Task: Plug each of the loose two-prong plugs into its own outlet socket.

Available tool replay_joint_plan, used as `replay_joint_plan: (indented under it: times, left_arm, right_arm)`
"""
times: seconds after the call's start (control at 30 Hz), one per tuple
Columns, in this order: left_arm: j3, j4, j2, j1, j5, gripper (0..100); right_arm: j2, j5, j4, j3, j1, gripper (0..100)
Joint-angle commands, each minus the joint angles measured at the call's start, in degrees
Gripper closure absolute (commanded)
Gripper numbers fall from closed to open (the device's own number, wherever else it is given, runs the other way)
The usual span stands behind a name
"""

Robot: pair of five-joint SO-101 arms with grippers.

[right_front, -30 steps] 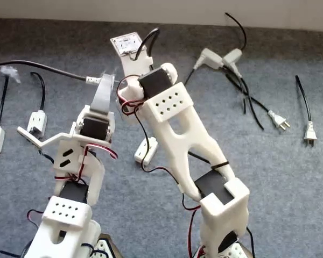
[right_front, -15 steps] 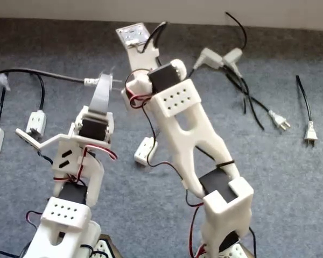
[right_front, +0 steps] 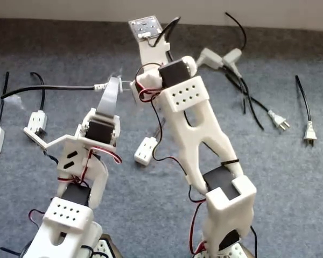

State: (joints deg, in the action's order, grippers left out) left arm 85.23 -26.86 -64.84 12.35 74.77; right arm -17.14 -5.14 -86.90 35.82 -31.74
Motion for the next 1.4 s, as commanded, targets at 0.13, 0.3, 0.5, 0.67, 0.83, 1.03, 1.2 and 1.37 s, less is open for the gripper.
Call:
replay_joint_plan:
  times: [0.13, 0.3, 0.5, 0.67, 0.83, 1.03, 1.2, 1.37]
  left_arm:
    - [-0.2, -0.2, -0.3, 0.9, 0.0, 99]
    - [-2.6, 0.1, 0.2, -5.2, 0.4, 99]
    - [-3.4, 0.1, 0.2, -7.4, 0.4, 99]
    - [-3.2, 0.1, 0.2, -7.1, 0.4, 99]
    - [-3.0, 0.2, 0.3, -6.0, 0.4, 99]
    - [-1.5, 0.2, 0.2, -1.2, 0.1, 99]
    - [-0.7, 0.2, 0.1, 0.2, 0.2, 99]
    - [-0.5, 0.2, 0.1, 0.2, 0.4, 99]
  right_arm:
    - [2.9, 0.2, -0.3, 0.5, 3.4, 99.1]
    - [3.0, 0.3, -5.6, 0.5, 6.1, 99.1]
    - [3.1, 0.4, -14.0, 0.5, 6.4, 99.1]
    - [4.4, 0.4, -13.8, -2.9, 3.1, 99.1]
    - [6.1, 1.8, -13.1, -2.9, -3.9, 99.1]
    - [6.5, 3.5, -8.7, -2.9, -6.1, 99.1]
    - [6.4, 3.6, -4.1, -2.9, -4.5, 99.1]
    - [6.3, 4.1, -0.1, -2.9, -0.7, 99.1]
